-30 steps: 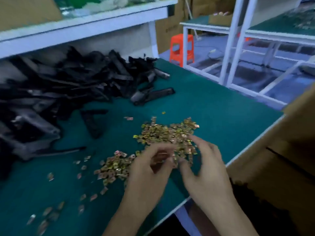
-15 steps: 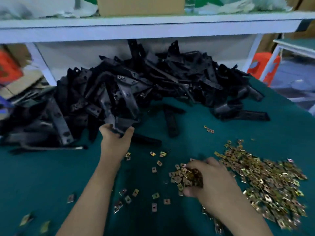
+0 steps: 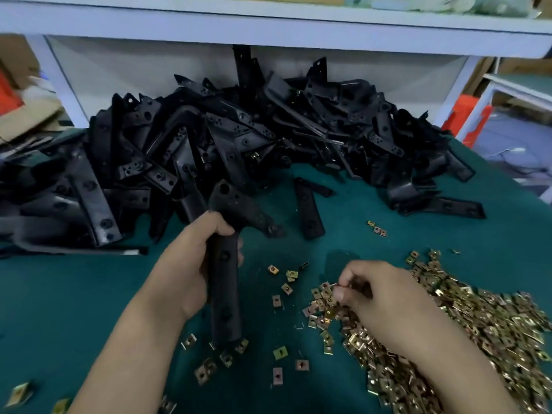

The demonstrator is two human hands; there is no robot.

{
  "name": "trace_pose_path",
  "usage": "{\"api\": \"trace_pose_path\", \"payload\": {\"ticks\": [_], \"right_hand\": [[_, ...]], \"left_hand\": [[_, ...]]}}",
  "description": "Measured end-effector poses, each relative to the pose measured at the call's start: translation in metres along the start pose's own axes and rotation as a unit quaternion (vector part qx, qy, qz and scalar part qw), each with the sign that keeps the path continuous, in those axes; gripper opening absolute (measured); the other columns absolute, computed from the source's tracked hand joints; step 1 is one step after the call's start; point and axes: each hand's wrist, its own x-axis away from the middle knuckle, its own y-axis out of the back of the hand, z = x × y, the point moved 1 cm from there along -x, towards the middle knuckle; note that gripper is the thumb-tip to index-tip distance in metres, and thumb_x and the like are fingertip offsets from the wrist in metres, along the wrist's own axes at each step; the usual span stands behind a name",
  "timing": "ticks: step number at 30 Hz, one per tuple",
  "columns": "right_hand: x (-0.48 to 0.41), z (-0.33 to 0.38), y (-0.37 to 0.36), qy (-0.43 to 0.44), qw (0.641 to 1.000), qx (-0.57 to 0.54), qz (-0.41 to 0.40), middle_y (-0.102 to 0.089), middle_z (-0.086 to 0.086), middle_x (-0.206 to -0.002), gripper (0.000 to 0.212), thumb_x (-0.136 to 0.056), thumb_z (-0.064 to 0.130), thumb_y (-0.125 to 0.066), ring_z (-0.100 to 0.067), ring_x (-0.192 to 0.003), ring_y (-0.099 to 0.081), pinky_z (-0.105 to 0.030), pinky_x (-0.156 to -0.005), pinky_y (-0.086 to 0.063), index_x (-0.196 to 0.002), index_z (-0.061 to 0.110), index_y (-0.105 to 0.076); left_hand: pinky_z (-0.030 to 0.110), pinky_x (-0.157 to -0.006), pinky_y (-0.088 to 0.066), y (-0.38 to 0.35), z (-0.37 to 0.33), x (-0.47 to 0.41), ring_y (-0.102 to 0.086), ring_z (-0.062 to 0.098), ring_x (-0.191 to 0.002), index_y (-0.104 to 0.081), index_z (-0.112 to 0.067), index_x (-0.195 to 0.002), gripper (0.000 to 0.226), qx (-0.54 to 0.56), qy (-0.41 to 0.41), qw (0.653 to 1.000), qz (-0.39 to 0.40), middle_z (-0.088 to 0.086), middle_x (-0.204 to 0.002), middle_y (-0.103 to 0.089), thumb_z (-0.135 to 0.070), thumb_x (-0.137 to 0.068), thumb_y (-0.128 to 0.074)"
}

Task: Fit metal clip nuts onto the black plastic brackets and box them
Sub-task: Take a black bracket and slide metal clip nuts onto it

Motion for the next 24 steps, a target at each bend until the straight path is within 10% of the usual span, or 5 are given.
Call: {"api": "trace_pose_path", "payload": {"ticks": [4, 11, 15, 24], "right_hand": [[-0.016, 0.012, 0.004, 0.032, 0.999, 0.004, 0.02, -0.065, 0.01, -0.082, 0.02, -0.095, 0.039, -0.064, -0.006, -0.072, -0.061, -0.022, -0.063, -0.048, -0.078, 0.03, -0.06], [-0.05, 0.04, 0.001, 0.088, 0.985, -0.13, 0.069, -0.073, 0.002, -0.073, 0.013, -0.085, 0.026, -0.074, -0.016, -0.07, -0.069, -0.034, -0.068, -0.058, -0.076, 0.021, -0.066], [-0.055, 0.045, -0.014, 0.093, 0.908, -0.391, 0.121, -0.076, -0.009, -0.081, 0.022, -0.088, 0.005, -0.072, -0.019, -0.074, -0.073, -0.027, -0.07, -0.06, -0.106, 0.019, -0.07], [-0.056, 0.05, -0.025, 0.09, 0.778, -0.615, 0.094, -0.07, -0.001, -0.083, 0.025, -0.065, 0.02, -0.078, -0.012, -0.08, -0.069, -0.019, -0.076, -0.056, -0.09, 0.018, -0.08]], "left_hand": [[0.027, -0.058, -0.044, 0.012, 0.002, 0.005, -0.045, 0.016, -0.064, -0.041, -0.02, -0.103, 0.058, 0.182, 0.045, 0.964, 0.188, 0.002, -0.087, -0.043, -0.004, -0.06, -0.077], [0.028, -0.06, -0.055, 0.001, 0.011, 0.006, -0.056, 0.017, -0.063, -0.069, -0.009, -0.073, 0.021, 0.263, 0.04, 0.958, 0.104, 0.006, -0.081, -0.062, 0.005, -0.071, -0.054], [0.019, -0.048, -0.047, -0.002, 0.013, 0.005, -0.053, 0.011, -0.064, -0.068, -0.008, -0.08, 0.021, 0.264, 0.059, 0.955, 0.122, 0.002, -0.086, -0.064, 0.008, -0.073, -0.055], [0.018, -0.054, -0.049, -0.001, 0.025, 0.003, -0.063, 0.013, -0.074, -0.064, -0.018, -0.114, 0.044, 0.151, 0.053, 0.975, 0.156, 0.007, -0.098, -0.066, -0.022, -0.078, -0.088]]}}
